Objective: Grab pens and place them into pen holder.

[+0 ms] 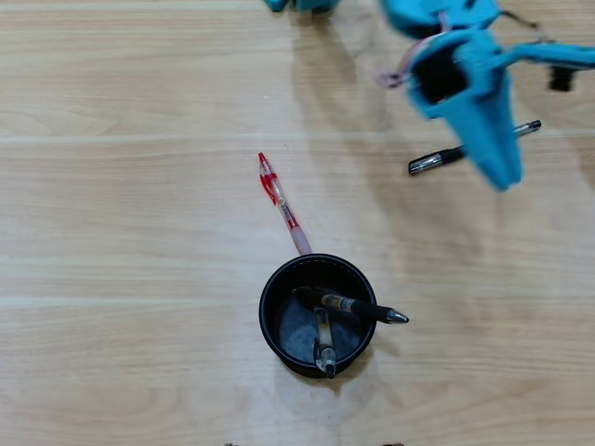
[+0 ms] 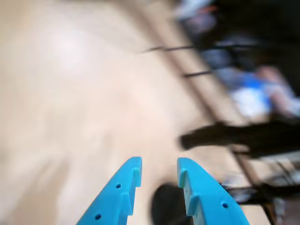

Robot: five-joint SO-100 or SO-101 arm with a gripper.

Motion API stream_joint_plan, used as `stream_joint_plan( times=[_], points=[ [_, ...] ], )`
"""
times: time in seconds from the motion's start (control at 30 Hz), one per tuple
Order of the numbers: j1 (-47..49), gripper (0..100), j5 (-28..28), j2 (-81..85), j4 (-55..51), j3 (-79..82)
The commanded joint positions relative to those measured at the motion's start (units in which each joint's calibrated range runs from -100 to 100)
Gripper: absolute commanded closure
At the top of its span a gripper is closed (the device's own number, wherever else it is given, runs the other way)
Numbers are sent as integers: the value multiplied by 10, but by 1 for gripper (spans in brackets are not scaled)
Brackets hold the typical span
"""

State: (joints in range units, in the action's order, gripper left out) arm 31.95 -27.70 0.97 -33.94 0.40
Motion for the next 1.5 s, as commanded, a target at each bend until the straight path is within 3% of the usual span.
stream_joint_plan(
  times=[0.0,0.17,0.5,1.07,1.2,1.47],
  points=[
    [62,90,45,-11,-429,-93],
    [115,84,115,-60,-520,-100],
    [154,84,168,-104,-385,-13],
    [145,84,187,-354,-389,-184],
    [129,84,143,-318,-492,-191],
    [108,84,146,-263,-496,-237]
  ],
)
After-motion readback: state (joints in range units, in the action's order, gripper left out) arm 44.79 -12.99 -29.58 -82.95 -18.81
